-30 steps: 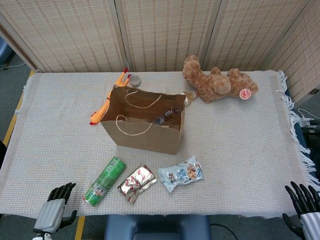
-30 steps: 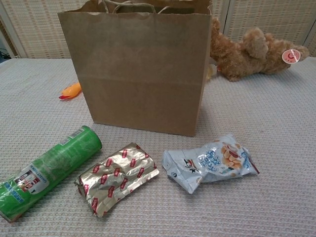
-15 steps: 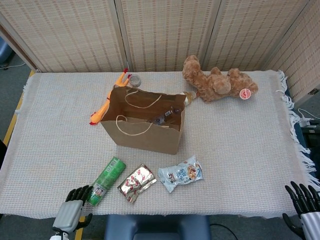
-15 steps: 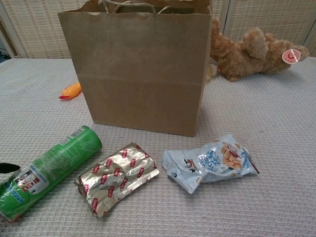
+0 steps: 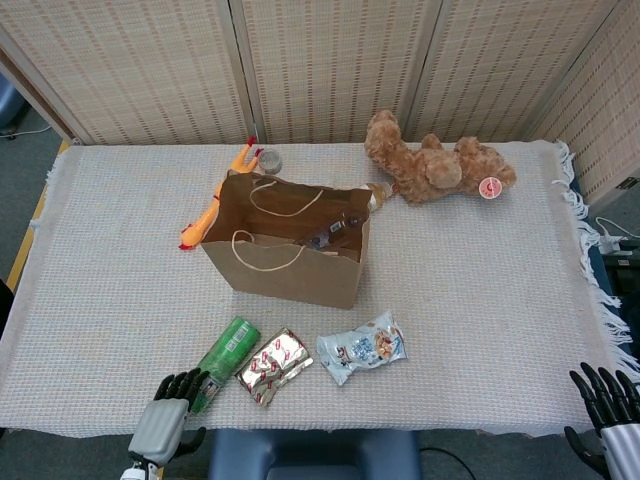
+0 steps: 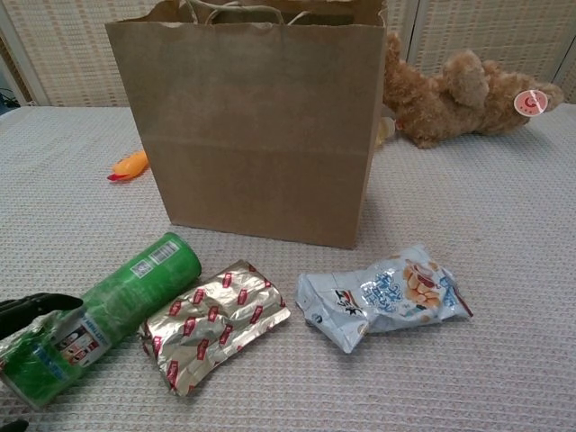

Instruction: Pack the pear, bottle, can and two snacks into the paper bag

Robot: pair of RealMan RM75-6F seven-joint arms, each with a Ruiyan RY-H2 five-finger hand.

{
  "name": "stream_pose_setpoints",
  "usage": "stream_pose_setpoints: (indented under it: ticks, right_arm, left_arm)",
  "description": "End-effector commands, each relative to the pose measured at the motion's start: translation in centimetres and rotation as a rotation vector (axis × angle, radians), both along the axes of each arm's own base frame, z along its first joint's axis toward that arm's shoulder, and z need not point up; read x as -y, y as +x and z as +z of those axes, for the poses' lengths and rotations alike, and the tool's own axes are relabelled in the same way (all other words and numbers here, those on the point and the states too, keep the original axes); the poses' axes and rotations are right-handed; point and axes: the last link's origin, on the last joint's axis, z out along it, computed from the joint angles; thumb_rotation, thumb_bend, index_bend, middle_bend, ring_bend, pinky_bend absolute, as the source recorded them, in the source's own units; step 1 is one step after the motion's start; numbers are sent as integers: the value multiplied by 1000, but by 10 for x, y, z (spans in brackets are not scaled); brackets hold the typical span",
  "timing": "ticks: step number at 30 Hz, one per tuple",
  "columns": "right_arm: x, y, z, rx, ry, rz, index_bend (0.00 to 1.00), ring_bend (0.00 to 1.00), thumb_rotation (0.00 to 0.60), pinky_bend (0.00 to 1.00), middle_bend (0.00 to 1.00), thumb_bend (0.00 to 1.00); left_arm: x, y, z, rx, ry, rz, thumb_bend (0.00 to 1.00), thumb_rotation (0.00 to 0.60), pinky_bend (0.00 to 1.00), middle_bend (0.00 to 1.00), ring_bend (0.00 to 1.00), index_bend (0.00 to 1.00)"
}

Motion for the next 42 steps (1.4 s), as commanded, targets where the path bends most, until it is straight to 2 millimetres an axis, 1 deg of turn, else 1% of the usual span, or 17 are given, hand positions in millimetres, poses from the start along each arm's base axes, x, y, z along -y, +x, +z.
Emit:
stream_pose_setpoints:
  ticks: [1,10,22,27,34,42]
  right_arm:
    - [0,0,0,1,0,0,0,0,600,0,0,231]
    - [0,0,0,6,1,-1,0,0,600,0,0,232]
    - [0,0,0,7,2,0,0,0,600,0,0,231]
    - [0,0,0,6,2,0,0,0,600,0,0,231]
    - [0,0,0,5,1,0,0,0,600,0,0,231]
    - [0,0,0,5,2,0,0,0,600,0,0,232]
  left_arm:
    - [-2,5,-6,-2,-13,-11,362,600,0,0,0,0]
    - [-2,21,-15,8,-38,-36,341,600,0,0,0,0]
    - [-19,31,-28,-5,-7,-62,344,600,0,0,0,0]
    - [-25,35,-29,-14,10,-91,345,600,0,0,0,0]
    - [-35,44,-25,-18,43,-125,345,600,0,0,0,0]
    - [-34,51,-29,-5,21,-134,344,600,0,0,0,0]
